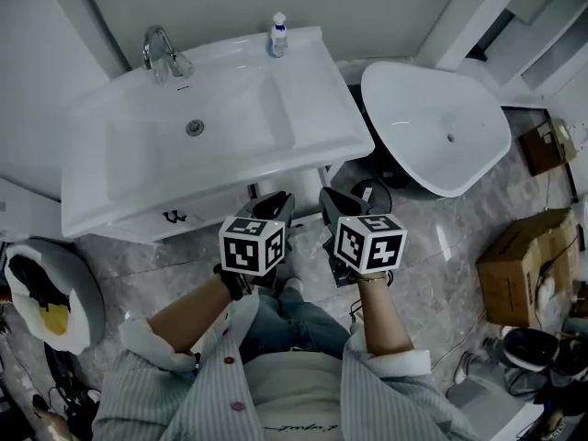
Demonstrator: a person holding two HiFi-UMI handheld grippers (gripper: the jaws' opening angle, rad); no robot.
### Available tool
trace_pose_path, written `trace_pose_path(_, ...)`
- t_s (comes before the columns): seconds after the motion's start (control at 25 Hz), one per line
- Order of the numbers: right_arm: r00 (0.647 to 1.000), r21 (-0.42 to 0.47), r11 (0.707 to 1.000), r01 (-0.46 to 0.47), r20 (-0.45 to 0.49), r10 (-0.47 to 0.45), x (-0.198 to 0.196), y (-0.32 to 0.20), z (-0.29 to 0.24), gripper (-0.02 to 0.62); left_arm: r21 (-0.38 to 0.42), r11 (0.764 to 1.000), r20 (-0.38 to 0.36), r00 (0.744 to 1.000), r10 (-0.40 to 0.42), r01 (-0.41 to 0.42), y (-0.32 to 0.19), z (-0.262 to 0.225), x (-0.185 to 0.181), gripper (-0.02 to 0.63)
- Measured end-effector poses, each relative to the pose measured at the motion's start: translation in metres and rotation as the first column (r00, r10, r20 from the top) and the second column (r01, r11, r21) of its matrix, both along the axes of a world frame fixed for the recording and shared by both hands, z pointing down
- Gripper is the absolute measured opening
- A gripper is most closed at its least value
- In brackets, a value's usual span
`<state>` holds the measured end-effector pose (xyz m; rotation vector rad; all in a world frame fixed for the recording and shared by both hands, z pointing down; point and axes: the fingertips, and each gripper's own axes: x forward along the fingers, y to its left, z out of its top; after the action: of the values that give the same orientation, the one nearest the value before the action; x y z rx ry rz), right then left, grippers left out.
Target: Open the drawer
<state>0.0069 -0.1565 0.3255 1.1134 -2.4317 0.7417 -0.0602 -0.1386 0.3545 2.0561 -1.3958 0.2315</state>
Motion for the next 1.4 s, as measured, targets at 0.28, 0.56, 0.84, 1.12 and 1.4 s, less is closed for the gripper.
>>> trace_pose_path(0.28,0.992,0.120,0.989,0.082,0.084,-0.092,-0.014,0.016,-0.069,0.009,0.142,0.989,-0.037,0.998,0.044,-0.039,0.005,-0.082,-0.007,0.043)
trace_pose_path(0.56,0.980,0.228,0.963,0.147,0.097,-0.173,-0.025,0.033,-0.114,0.009,0.267,0.960,-0.008,0.996,0.084,-0.079,0.017,-0.146,-0.007,0.029)
trace_pose_path(0.84,0.977,0.268,0.947,0.175,0.074,-0.201,-0.025,0.039,-0.125,0.009,0.331,0.938,0.015,0.995,0.102,-0.101,0.033,-0.168,-0.007,0.018)
trace_pose_path(1.12,0.972,0.257,0.945,0.203,0.062,-0.225,-0.026,0.040,-0.116,0.009,0.326,0.936,0.032,0.991,0.133,-0.136,0.040,-0.160,0.006,0.017)
trace_pose_path(1.4,0.973,0.251,0.946,0.203,0.058,-0.224,-0.023,0.037,-0.113,0.008,0.316,0.933,0.052,0.985,0.166,-0.174,0.041,-0.149,0.019,0.017)
